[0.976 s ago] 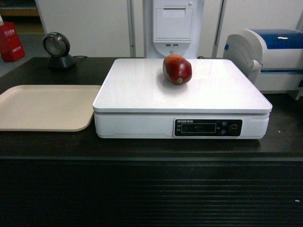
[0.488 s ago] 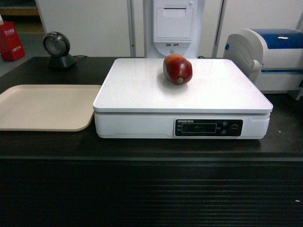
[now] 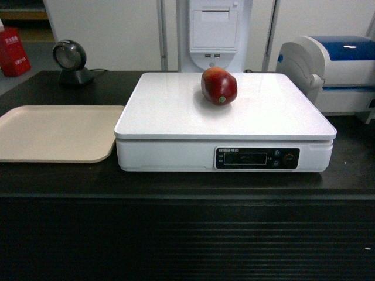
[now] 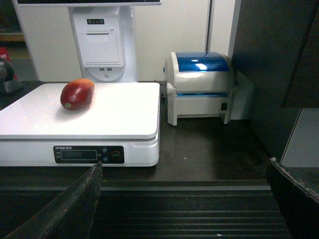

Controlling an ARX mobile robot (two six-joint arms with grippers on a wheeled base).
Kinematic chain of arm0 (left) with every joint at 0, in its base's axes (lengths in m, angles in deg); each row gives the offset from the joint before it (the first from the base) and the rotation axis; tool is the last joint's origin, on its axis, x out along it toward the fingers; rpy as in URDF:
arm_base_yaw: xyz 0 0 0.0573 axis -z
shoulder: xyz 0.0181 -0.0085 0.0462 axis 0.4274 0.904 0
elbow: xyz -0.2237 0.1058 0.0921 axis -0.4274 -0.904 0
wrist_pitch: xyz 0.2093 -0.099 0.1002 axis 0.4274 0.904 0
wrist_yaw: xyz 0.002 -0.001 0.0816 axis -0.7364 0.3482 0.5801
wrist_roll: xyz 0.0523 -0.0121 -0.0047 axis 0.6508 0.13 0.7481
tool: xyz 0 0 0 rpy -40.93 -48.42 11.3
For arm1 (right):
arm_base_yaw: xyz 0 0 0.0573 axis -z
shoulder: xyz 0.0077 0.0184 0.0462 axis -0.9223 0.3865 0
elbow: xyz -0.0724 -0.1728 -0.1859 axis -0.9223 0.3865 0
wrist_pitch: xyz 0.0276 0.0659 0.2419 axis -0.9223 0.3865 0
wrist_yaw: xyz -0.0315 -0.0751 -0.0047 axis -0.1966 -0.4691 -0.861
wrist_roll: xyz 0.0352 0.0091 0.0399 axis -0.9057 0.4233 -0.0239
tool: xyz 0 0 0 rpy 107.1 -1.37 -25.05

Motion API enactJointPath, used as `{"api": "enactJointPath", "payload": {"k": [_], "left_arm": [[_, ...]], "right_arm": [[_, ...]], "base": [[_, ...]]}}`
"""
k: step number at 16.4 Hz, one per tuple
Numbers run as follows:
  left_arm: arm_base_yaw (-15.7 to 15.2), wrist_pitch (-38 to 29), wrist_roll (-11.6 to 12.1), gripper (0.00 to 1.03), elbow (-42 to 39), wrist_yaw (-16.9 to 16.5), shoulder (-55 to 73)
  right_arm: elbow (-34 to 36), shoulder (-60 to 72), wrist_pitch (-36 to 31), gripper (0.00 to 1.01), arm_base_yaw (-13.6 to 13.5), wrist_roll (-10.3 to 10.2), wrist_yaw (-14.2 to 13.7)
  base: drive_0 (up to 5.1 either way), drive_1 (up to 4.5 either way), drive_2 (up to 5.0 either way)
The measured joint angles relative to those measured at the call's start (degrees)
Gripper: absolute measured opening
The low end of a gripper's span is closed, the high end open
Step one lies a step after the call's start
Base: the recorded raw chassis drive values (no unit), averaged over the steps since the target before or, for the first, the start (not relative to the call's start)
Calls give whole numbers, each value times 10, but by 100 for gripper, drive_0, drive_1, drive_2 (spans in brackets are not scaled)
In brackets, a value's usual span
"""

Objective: Place dark red mango on scale at checkout

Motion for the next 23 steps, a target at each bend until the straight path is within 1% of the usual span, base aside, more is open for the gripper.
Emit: {"api": "enactJointPath", "payload": {"k": [7,8,9,14,19,20,21,22,23], "left_arm": [[0,70,0,2,-40,0,-111],[0,74,0,2,-45,0,-123],[0,61,0,2,-60,0,-130],[0,129,0,2,-60,0,-194],[0,174,0,2,-60,0,-241],[0,219,0,2,-58,0,-271],[0,282,0,2,-59,0,-322],[0,265,1,2,-58,-1,-336],[0,275,0,2,-58,0,-336]], "right_arm": [[0,0,0,98,0,0,0],[0,0,0,98,0,0,0],[0,0,0,98,0,0,0],[0,0,0,98,0,0,0],[0,0,0,98,0,0,0],[0,0,0,98,0,0,0],[0,0,0,98,0,0,0],[0,0,0,98,0,0,0],[0,0,0,98,0,0,0]], "base": [[0,0,0],[0,0,0],[0,0,0],[0,0,0],[0,0,0],[0,0,0],[0,0,0],[0,0,0],[0,0,0]]}}
